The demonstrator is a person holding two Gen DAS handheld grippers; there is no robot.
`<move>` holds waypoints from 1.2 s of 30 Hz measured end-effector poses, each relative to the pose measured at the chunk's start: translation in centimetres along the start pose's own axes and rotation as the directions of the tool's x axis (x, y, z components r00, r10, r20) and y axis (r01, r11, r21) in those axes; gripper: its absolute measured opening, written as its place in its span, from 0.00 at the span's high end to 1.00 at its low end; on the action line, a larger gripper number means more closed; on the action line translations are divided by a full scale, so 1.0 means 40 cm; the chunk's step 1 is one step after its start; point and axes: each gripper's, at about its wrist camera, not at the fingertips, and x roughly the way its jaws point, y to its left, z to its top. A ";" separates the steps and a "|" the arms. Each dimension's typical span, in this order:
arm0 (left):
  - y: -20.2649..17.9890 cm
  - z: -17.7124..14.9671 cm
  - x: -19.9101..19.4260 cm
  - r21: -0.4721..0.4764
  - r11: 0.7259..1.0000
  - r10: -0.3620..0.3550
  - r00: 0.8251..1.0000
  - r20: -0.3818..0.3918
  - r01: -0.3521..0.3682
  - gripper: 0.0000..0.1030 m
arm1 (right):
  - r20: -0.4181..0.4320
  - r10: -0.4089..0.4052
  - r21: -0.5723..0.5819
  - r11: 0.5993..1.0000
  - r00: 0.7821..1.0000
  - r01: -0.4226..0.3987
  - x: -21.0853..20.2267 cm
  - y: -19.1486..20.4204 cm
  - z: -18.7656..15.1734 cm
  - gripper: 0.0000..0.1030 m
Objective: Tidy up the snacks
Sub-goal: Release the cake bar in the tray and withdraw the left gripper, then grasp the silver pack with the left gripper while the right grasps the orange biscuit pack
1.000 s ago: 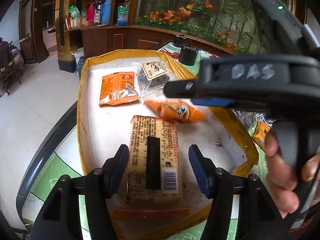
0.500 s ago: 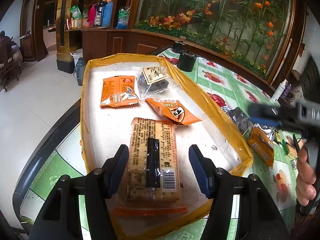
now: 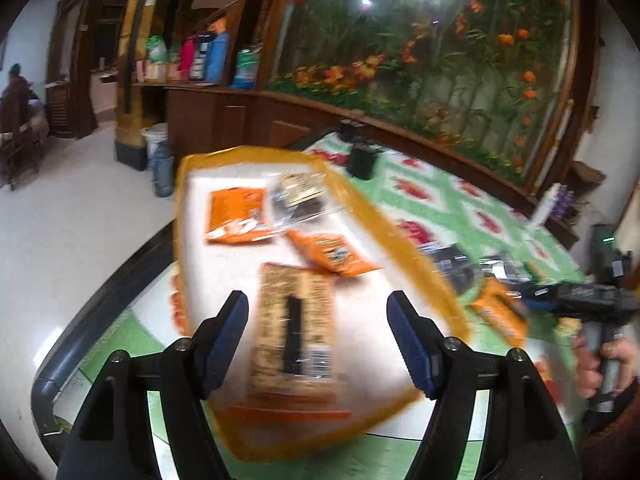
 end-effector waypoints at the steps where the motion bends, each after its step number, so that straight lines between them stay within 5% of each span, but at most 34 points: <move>1: -0.017 0.012 -0.007 0.015 1.000 -0.028 1.000 -0.005 0.028 0.24 | -0.022 0.018 -0.006 1.000 1.000 -0.018 0.006 0.006 -0.003 0.33; 6: -0.127 0.081 0.004 0.131 0.983 -0.118 0.991 -0.066 0.126 0.16 | -0.034 -0.008 -0.159 0.987 0.999 0.002 0.010 0.085 -0.031 0.10; 13: -0.283 0.117 0.176 0.220 0.947 -0.166 0.942 -0.291 0.235 0.14 | 0.013 -0.193 -0.389 0.903 0.981 0.183 0.075 0.172 -0.091 0.10; 15: -0.309 0.109 0.222 0.225 0.950 -0.140 0.938 -0.318 0.218 0.14 | 0.016 -0.221 -0.405 0.890 0.975 0.208 0.084 0.169 -0.093 0.27; 16: -0.323 0.106 0.244 0.218 0.949 -0.147 0.930 -0.337 0.229 0.14 | 0.015 -0.229 -0.409 0.887 0.973 0.215 0.078 0.167 -0.091 0.28; 22: -0.349 0.117 0.313 0.149 0.966 -0.152 0.928 -0.341 0.213 0.14 | -0.050 -0.172 -0.203 0.966 0.984 0.159 0.032 0.077 -0.054 0.28; 28: -0.384 0.154 0.399 0.147 0.977 -0.093 0.930 -0.355 0.154 0.14 | -0.047 -0.113 -0.081 0.991 0.993 0.109 -0.006 0.024 -0.062 0.28; 32: -0.400 0.141 0.460 0.156 0.981 -0.039 0.904 -0.427 0.115 0.14 | -0.048 -0.090 -0.047 0.995 0.995 0.088 -0.010 0.014 -0.056 0.28; 36: -0.407 0.105 0.453 0.153 0.975 -0.072 0.882 -0.465 0.160 0.14 | -0.049 -0.079 0.005 0.997 0.996 0.079 -0.021 -0.006 -0.050 0.28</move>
